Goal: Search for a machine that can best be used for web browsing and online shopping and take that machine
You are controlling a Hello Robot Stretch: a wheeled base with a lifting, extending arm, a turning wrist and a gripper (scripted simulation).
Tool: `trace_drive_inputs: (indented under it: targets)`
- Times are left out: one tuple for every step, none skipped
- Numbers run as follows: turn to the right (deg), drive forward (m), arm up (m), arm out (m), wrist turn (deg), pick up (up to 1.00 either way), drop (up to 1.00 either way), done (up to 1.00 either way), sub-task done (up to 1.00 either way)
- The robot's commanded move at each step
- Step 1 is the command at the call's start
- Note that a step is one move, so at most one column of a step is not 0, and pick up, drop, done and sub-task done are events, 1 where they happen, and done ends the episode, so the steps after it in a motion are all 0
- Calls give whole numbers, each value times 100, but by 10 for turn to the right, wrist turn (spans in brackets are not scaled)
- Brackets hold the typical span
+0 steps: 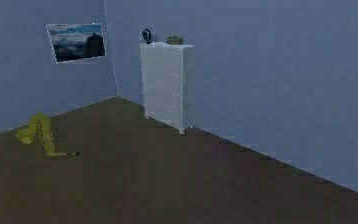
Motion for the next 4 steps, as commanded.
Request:
trace_drive_inputs:
  targets:
    - [450,0,0,0,0,0,0,0,0]
    - [420,0,0,0,0,0,0,0,0]
    - [0,45,0,0,0,0,0,0,0]
    - [-450,0,0,0,0,0,0,0,0]
